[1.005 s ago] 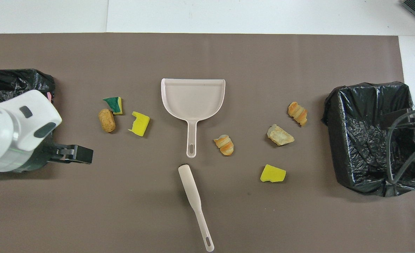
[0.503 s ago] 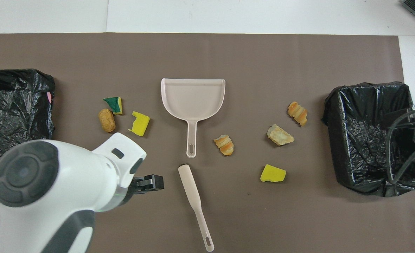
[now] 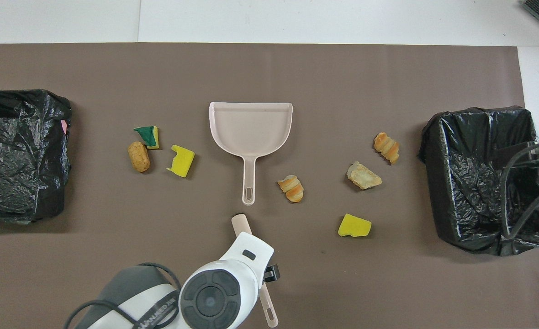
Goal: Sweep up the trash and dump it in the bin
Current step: 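Reach the left gripper to the pink brush handle and grasp it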
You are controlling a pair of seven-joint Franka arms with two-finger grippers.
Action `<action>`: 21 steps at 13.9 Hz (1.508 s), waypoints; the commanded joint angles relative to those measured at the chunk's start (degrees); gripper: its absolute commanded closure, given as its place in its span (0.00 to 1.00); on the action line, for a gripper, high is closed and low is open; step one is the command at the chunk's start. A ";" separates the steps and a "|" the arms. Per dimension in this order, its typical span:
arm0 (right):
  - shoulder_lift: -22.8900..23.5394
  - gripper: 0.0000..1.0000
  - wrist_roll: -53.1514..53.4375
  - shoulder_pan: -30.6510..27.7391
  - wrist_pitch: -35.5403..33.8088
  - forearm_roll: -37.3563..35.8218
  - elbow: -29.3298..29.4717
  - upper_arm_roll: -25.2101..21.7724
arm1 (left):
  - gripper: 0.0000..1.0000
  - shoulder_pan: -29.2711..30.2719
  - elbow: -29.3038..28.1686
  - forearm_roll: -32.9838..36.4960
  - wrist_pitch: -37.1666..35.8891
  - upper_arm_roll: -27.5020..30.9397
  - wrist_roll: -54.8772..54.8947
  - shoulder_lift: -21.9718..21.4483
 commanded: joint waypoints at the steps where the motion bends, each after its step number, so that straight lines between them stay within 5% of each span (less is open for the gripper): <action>1: -1.68 0.00 0.46 -0.29 -0.06 0.98 -1.85 -0.04 | 0.00 -3.30 -0.62 -0.37 4.10 1.17 -2.51 5.60; 6: -1.68 0.00 0.46 -0.29 -0.06 0.98 -1.85 -0.04 | 0.00 -7.08 -4.22 -0.37 9.99 1.17 -8.58 6.23; 16: -1.68 0.00 0.46 -0.29 -0.06 0.98 -1.85 -0.04 | 0.00 -10.61 -2.56 -0.38 6.49 1.17 -8.49 7.63; 18: -1.68 0.00 0.46 -0.38 -0.06 1.06 -1.85 -0.04 | 0.20 -10.52 -2.56 -0.37 6.30 1.17 -8.49 7.55; 19: -1.77 0.00 0.46 -0.29 -0.06 1.06 -1.85 -0.04 | 0.38 -10.52 -2.56 -0.37 6.21 1.17 -8.49 7.55; 21: -1.68 0.00 0.46 -0.38 -0.06 1.06 -1.85 -0.04 | 1.00 -10.34 -2.47 -0.38 5.34 1.17 -8.40 7.55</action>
